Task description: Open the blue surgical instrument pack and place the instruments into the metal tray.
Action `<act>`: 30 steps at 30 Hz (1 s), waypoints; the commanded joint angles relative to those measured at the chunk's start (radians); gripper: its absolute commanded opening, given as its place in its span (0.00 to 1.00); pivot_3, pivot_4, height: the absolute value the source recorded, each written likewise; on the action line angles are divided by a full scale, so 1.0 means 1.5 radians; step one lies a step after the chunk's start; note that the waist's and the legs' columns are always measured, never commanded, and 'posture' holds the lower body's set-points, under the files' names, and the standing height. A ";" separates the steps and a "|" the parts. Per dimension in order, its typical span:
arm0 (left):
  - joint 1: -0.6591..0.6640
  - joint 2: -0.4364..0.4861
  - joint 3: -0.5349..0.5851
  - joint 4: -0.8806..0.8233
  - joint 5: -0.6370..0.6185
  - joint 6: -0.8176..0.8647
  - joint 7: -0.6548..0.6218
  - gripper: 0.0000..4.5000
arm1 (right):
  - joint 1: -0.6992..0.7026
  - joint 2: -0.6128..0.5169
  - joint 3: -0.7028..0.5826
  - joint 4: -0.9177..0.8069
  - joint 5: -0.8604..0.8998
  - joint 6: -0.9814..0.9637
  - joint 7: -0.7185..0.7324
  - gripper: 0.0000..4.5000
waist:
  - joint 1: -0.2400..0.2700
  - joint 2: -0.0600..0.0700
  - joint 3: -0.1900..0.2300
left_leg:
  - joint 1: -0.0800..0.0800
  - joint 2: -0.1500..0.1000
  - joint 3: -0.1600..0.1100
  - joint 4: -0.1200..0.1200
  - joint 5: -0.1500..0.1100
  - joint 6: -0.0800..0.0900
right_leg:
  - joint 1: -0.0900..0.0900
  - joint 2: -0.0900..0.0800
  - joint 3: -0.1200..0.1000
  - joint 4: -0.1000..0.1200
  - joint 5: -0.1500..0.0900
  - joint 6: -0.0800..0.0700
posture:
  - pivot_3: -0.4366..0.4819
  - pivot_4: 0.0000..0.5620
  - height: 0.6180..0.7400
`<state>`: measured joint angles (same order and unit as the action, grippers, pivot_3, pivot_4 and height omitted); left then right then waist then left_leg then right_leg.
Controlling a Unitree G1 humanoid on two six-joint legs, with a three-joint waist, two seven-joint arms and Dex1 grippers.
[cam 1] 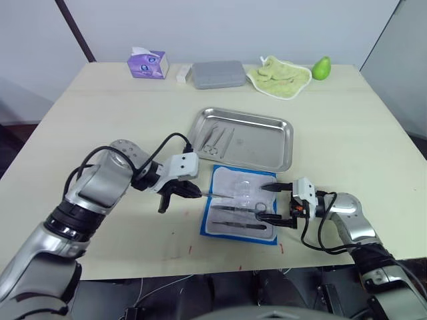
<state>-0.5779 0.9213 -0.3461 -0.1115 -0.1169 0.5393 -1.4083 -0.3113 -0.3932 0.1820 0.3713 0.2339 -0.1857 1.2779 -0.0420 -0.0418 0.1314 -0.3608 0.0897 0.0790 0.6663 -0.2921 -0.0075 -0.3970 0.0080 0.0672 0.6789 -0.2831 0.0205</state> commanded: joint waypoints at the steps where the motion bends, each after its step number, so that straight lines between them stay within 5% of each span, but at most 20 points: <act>1: 0.007 0.005 0.031 -0.023 -0.016 -0.006 0.008 0.01 | 0.018 0.009 0.037 0.056 -0.034 0.015 -0.001 1.00 | 0.000 0.000 0.000 | 0.000 0.000 0.000 0.000 0.000 0.000 | 0.000 0.000 0.000 0.000 0.000 0.000 | 0.48 0.27 1.00; 30: 0.043 -0.006 0.061 -0.025 -0.050 -0.024 0.031 0.01 | 0.014 0.006 0.035 0.061 -0.034 0.013 0.006 1.00 | 0.000 0.000 0.000 | 0.000 0.000 0.000 0.000 0.000 0.000 | 0.000 0.000 0.000 0.000 0.000 0.000 | 0.48 0.27 1.00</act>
<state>-0.5116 0.9236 -0.2473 -0.1209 -0.1971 0.5268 -1.3743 -0.3234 -0.3902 0.1819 0.3916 0.2339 -0.2000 1.2937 -0.0424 -0.0419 0.1314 -0.3606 0.0900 0.0796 0.6663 -0.2921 -0.0075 -0.3970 0.0083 0.0676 0.6790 -0.2830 0.0204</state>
